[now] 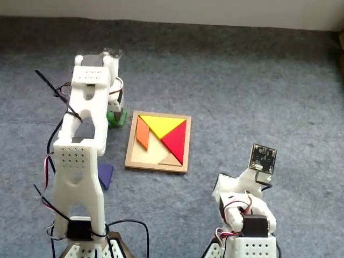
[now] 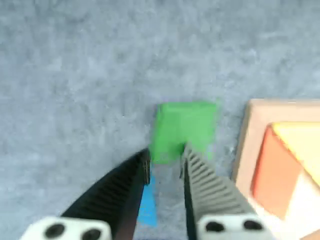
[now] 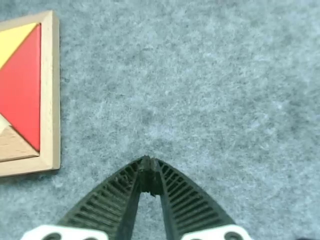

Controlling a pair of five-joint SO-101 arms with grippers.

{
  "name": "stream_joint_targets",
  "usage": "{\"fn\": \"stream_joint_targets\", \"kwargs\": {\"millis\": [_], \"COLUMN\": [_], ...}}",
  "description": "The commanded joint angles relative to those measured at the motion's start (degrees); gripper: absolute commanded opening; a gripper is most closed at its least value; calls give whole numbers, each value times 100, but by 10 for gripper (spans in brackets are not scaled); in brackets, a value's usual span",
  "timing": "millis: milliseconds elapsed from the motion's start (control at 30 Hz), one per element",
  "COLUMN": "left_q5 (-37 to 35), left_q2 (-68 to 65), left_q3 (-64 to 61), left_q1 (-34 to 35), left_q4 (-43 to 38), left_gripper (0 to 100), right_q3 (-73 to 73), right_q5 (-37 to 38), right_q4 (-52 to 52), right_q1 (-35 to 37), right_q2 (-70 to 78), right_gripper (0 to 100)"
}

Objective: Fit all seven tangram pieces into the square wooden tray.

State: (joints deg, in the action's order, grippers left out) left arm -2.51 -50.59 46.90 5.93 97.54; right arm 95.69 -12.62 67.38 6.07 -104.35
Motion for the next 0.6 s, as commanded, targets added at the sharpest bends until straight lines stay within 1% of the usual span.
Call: {"fn": "stream_joint_targets", "kwargs": {"millis": [0,67,167,233,333,400,467,567], "left_q5": [88,132,431,431,422,413,413,360], "left_q2": [734,936,1279,1473,1587,1587,1578,1516], "left_q3": [40,-66,-347,-514,-567,-567,-567,-576], "left_q1": [-224,-365,-655,-787,-804,-681,-514,-242], "left_q4": [308,316,316,299,290,290,290,158], "left_gripper": [70,72,72,73,74,79,114,212], "right_q3": [822,822,822,822,822,822,822,822], "right_q5": [53,53,53,53,53,53,53,53], "right_q4": [-101,-101,-101,-101,-101,-101,-101,-101], "right_q1": [-75,-75,-75,-75,-75,-75,-75,-75], "right_q2": [-75,-75,-75,-75,-75,-75,-75,-75], "right_gripper": [4,4,4,4,4,4,4,4]}}
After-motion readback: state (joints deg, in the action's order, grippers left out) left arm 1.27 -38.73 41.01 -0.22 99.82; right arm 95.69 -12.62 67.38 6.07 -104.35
